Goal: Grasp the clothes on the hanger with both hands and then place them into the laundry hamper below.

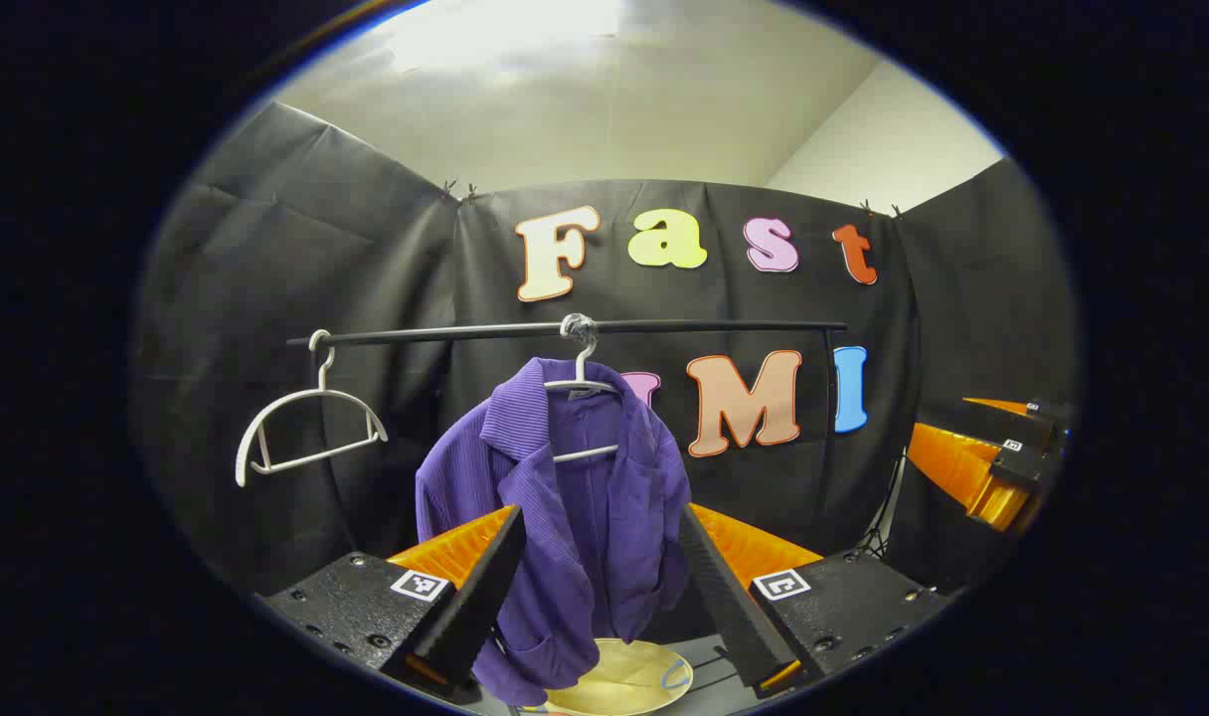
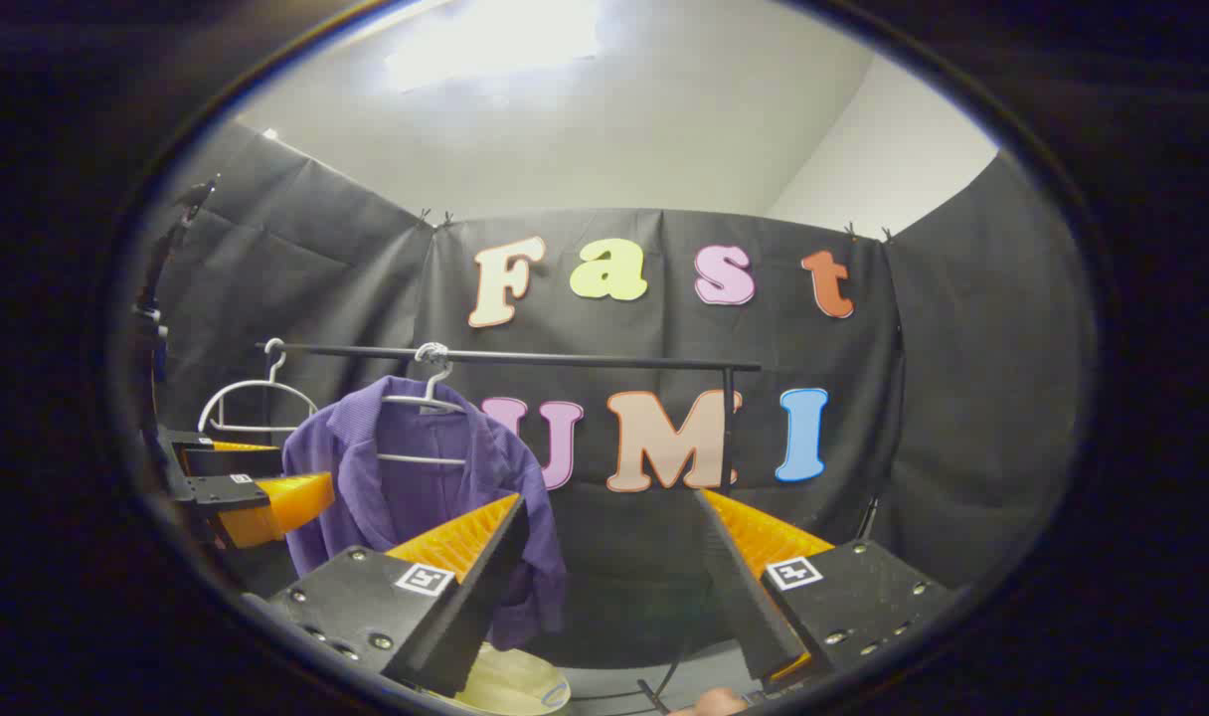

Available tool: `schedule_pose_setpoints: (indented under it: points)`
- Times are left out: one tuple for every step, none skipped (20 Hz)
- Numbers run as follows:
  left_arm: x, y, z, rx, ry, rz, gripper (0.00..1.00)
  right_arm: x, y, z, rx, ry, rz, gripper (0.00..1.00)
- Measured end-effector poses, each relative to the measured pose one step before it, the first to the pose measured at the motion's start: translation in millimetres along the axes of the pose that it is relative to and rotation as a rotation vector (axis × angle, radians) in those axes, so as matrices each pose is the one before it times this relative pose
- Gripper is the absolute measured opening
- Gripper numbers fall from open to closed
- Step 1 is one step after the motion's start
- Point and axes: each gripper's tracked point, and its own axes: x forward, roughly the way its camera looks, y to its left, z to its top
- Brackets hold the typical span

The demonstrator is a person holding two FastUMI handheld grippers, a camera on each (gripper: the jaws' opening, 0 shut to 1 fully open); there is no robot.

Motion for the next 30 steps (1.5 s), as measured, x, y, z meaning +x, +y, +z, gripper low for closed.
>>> schedule_pose_setpoints:
  points:
    - [2.21, -2.1, -0.01, -0.00721, -0.00142, -0.00069, 0.93, 4.97, -1.62, 0.03, -0.00378, -0.00316, 0.00761, 0.95]
    - [3.49, -0.86, 0.56, -0.00402, 0.00192, 0.00631, 0.95, 4.54, -1.22, -1.37, -0.00452, 0.00437, 0.01119, 0.95]
    - [1.77, -1.3, 0.01, -0.00048, 0.00297, 0.0089, 0.92, 2.7, 0.11, -2.89, -0.00759, 0.01082, 0.01286, 0.95]
    - [2.36, -1.82, 1.64, 0.00018, -0.001, 0.00756, 0.92, 3.66, -0.97, -0.61, -0.01111, 0.00585, 0.00941, 0.95]
    - [2.77, -2.56, 1.35, -0.00093, -0.00568, 0.00757, 0.92, 3.28, -2.78, 2.11, -0.00734, -0.00501, 0.00605, 0.98]
    - [2.28, -1.31, 0.92, -0.00064, -0.00396, 0.00627, 0.92, 2.45, -0.51, 3.62, 0.0008, -0.00958, 0.00898, 0.98]
    - [1.7, -2.6, -1.18, -0.00037, -0.00122, 0.00161, 0.93, 2.18, 0.87, 0.98, 0.00555, -0.00609, 0.01152, 0.98]
    - [0.48, -2.1, -0.47, -0.00015, -0.00199, 0.00093, 0.92, 1.78, 0.67, 1.36, 0.00337, -0.00765, 0.00899, 0.98]
    - [0.56, 0.08, 0.13, 0.00108, -0.00425, 0.00629, 0.92, 2.77, -0.2, 0.65, -0.00233, -0.00688, 0.00723, 0.98]
    - [0.45, 1.23, -0.05, 0.00261, -0.00372, 0.01265, 0.93, 2.04, 0.1, 1.27, -0.00587, -0.0055, 0.00788, 0.98]
    - [0.45, 0.97, -1.48, 0.0035, 0.0019, 0.01394, 0.92, 1.59, 0.33, -1.2, -0.00501, 0.00292, 0.0102, 0.98]
    - [-0.55, 1.29, -1.56, 0.00299, 0.00631, 0.00999, 0.92, -0.19, 1.52, -1.0, -0.00282, 0.00634, 0.01289, 0.95]
    - [0.08, -0.37, -0.91, 0.00189, 0.00219, 0.00581, 0.92, 1.62, 1.34, -1.33, -0.00257, 0.0024, 0.01188, 0.98]
    - [0.61, 0.09, -0.51, 0.00218, 0.00264, 0.00444, 0.92, 1.2, 0.51, 1.21, -0.00177, -0.00558, 0.00346, 0.98]
    - [0.17, 0.82, -1.12, 0.00146, 0.00093, 0.00763, 0.92, 0.68, -1.23, 1.7, 0.00032, -0.00864, 0.00176, 0.94]
    - [0.78, 0.85, -0.2, -0.00055, 0.00225, 0.00716, 0.92, 0.62, 0.11, 0.6, 0.00228, -0.00443, 0.00228, 0.98]
    - [0.66, 0.02, -1.55, -0.00146, 0.00413, 0.0064, 0.92, 0.14, -0.47, -0.99, 0.00118, 0.00044, 0.00325, 0.98]
    - [0.56, 0.01, -0.51, -0.00186, 0.00143, 0.0052, 0.92, 0.1, -0.37, -0.16, -0.00088, -0.00022, 0.00252, 0.95]
    - [0.47, -0.55, -0.14, -0.0017, 0.00059, 0.00313, 0.92, 1.31, -0.22, -0.19, -0.00092, -0.00153, 0.00343, 0.95]
    - [-0.46, 0.09, -0.67, 0.00105, 0.00292, 0.00427, 0.92, 0.95, -0.52, -0.71, 0.00136, 0.0003, 0.00224, 0.98]
    - [0.33, 0.59, -0.14, 0.00267, -0.00132, 0.00574, 0.92, -0.57, -1.27, -1.77, 0.00424, 0.00315, 0.00356, 0.98]
    - [-0.25, 1.65, 0.16, 0.00403, -0.00059, 0.00901, 0.92, 0.47, 1.6, -1.22, 0.00419, 0.0022, 0.00477, 0.98]
    - [-0.55, 2.11, -0.69, 0.00451, 0.00115, 0.01028, 0.92, 0.18, 0.89, -1.74, 0.00188, 0.00241, 0.00132, 0.98]
    - [-0.4, 0.71, -0.71, 0.00429, 0.00297, 0.01071, 0.92, -0.93, 0.3, -0.78, 0.00029, 0.00117, 0.00106, 0.98]
    - [0.34, 1.84, -1.0, 0.00444, 0.00298, 0.01424, 0.92, 0.38, 0.47, -0.49, 0.00004, 0.00041, 0.00398, 0.98]
    - [0.59, 2.8, -0.78, 0.00384, 0.00195, 0.01705, 0.92, -0.71, 1.39, 0.17, 0.00049, 0.00049, 0.00554, 0.95]
    - [1.54, 4.6, -2.76, 0.00337, 0.00305, 0.01967, 0.92, -0.25, 0.74, -0.44, 0.00134, 0.0001, 0.00533, 0.98]
    - [1.51, 3.52, -2.17, 0.00194, 0.00305, 0.01526, 0.92, -0.04, 0.05, 0.55, 0.00234, 0.00014, 0.00422, 0.98]
    - [0.77, 3.84, -2.96, 0.00072, 0.00181, 0.01001, 0.92, -0.1, 0.8, -0.63, 0.00318, -0.00036, 0.00387, 0.98]
    - [2.78, 3.43, -2.7, 0.00118, 0.00743, 0.01148, 0.92, -0.5, 0.87, -0.65, 0.00277, 0.00141, 0.0042, 0.98]
